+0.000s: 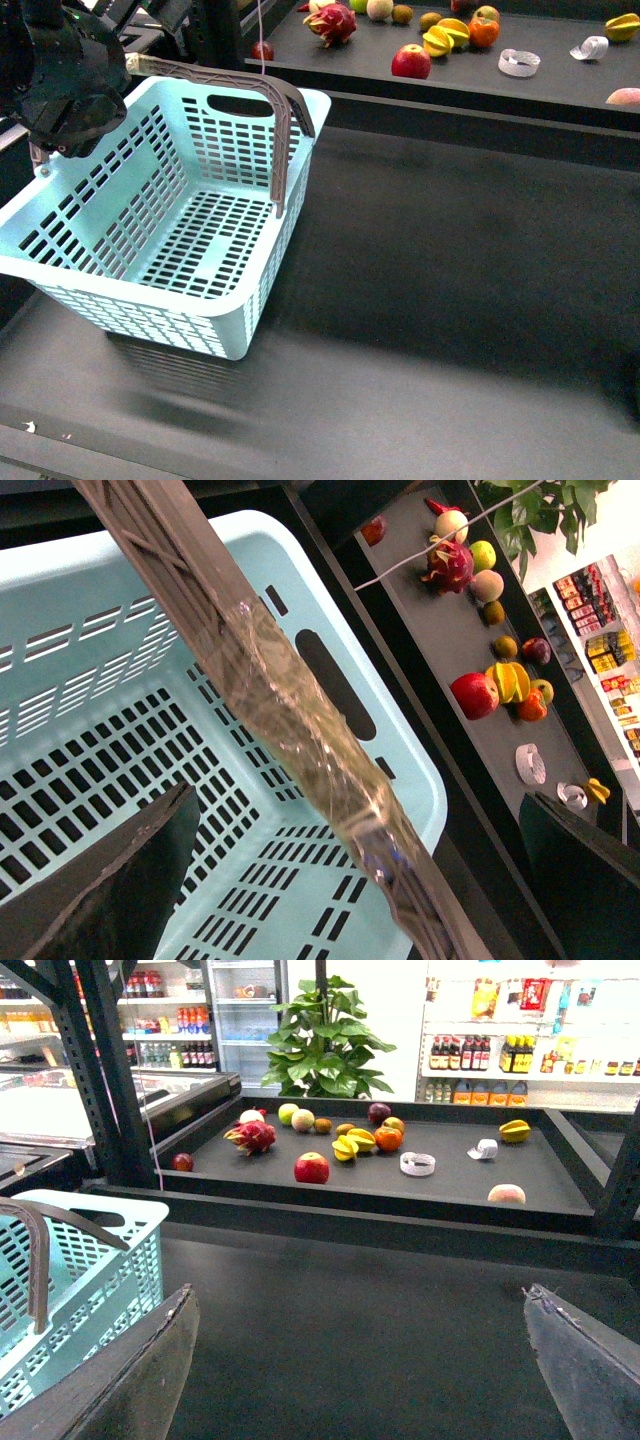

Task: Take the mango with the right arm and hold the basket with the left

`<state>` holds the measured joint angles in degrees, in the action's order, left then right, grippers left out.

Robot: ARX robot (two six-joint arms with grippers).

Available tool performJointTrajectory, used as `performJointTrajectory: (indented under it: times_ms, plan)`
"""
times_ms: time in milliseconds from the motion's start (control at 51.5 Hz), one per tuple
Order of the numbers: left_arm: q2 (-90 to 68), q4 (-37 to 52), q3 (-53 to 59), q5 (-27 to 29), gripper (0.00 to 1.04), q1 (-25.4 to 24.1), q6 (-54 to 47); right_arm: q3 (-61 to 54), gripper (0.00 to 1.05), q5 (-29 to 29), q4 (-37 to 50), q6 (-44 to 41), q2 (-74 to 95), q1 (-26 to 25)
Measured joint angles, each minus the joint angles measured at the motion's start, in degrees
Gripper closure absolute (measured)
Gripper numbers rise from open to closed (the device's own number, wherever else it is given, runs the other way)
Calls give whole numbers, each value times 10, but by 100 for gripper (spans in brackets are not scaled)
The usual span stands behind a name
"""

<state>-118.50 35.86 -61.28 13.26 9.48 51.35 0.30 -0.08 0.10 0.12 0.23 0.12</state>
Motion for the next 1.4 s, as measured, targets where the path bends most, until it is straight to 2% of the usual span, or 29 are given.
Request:
performJointTrajectory:
  times_ms: [272,447,797,874,991,1399]
  plan:
    - [-67,-46,-106,0,6,-11,17,0,8,0,0,0,0,0]
    - [-88,-59,-136,-4,7,-12,23,0,8,0,0,0,0,0]
    - [-97,-62,-138,-24,66,-10,27,0,8,0,0,0,0,0]
    - [-93,-52,-128,-43,79,-10,62,0,8,0,0,0,0,0]
    - [-65,-24,-88,-86,93,-5,56,0,8,0,0,0,0,0]
    - [79,73,106,-194,95,5,-139,0,8,0,0,0,0,0]
